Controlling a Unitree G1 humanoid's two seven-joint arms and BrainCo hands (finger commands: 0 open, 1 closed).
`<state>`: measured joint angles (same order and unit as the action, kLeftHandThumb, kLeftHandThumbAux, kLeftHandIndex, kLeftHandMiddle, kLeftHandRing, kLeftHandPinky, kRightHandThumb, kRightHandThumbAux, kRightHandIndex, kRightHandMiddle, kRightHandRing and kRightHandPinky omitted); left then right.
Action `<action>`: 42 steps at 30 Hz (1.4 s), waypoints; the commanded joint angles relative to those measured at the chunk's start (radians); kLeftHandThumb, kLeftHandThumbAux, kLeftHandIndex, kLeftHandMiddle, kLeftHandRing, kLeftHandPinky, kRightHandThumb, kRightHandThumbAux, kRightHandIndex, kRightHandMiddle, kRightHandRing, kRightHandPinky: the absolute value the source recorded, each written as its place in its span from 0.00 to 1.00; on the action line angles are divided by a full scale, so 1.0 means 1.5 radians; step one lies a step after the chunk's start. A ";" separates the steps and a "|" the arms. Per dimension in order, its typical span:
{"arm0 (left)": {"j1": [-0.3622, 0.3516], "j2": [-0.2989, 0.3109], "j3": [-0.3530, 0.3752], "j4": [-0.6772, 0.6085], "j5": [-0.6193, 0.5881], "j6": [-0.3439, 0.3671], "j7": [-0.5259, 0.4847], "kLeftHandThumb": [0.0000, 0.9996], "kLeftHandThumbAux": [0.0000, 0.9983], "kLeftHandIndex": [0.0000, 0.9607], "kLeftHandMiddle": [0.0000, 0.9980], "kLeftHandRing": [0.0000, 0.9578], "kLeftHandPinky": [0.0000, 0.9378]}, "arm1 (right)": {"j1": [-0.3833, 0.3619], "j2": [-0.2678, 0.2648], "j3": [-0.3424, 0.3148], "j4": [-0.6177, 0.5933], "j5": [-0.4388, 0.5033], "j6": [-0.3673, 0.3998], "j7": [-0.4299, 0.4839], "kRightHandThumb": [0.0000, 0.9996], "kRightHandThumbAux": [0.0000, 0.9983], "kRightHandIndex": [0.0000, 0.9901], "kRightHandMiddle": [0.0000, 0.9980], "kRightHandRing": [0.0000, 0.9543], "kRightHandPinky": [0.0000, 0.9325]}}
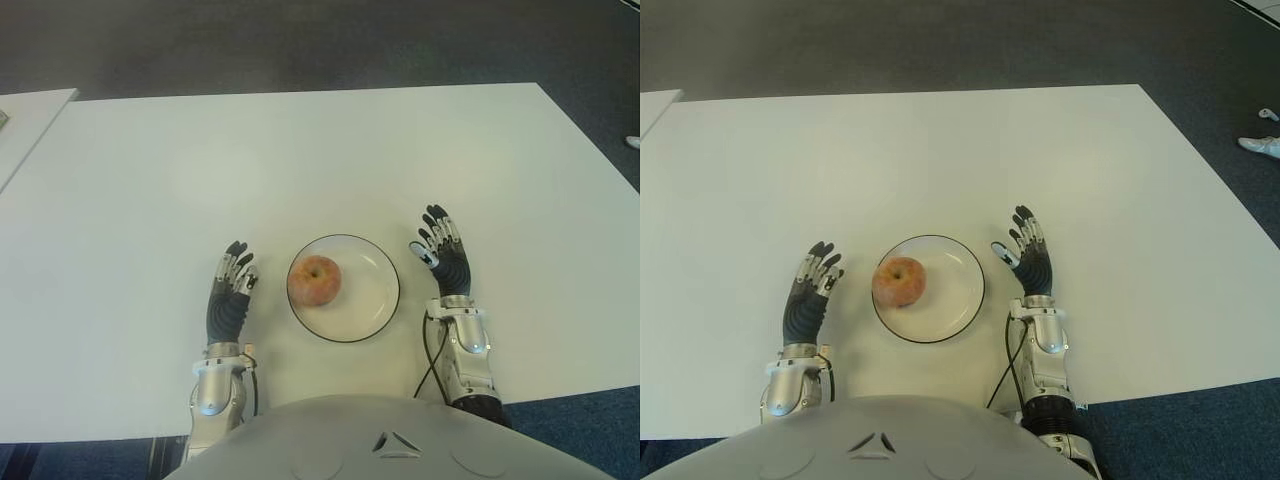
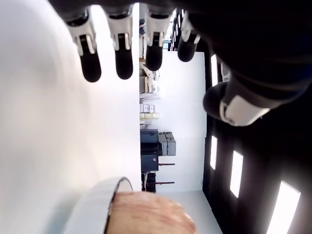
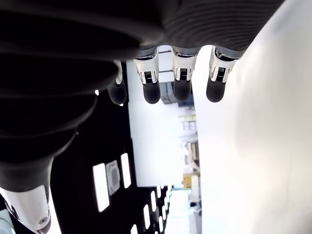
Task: Put the apples into the plate.
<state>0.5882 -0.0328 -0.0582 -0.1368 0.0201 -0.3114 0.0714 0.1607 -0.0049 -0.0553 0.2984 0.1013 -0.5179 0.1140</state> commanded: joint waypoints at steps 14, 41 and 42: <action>0.001 -0.001 0.000 0.004 -0.001 -0.002 -0.011 0.14 0.51 0.11 0.12 0.18 0.25 | 0.050 0.019 0.017 -0.022 -0.017 0.035 -0.015 0.13 0.68 0.06 0.03 0.00 0.00; 0.000 -0.012 -0.005 0.005 -0.001 -0.002 -0.010 0.13 0.50 0.11 0.14 0.19 0.24 | 0.083 0.009 0.031 -0.076 -0.042 0.048 -0.023 0.12 0.67 0.04 0.01 0.00 0.00; 0.000 -0.013 -0.004 0.005 -0.002 -0.001 -0.009 0.13 0.50 0.11 0.14 0.19 0.24 | 0.083 0.008 0.030 -0.075 -0.043 0.046 -0.022 0.12 0.67 0.04 0.01 0.00 0.00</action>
<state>0.5868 -0.0492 -0.0584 -0.1356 0.0197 -0.3128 0.0642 0.2690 0.0100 -0.0117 0.1760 0.0434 -0.4699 0.0846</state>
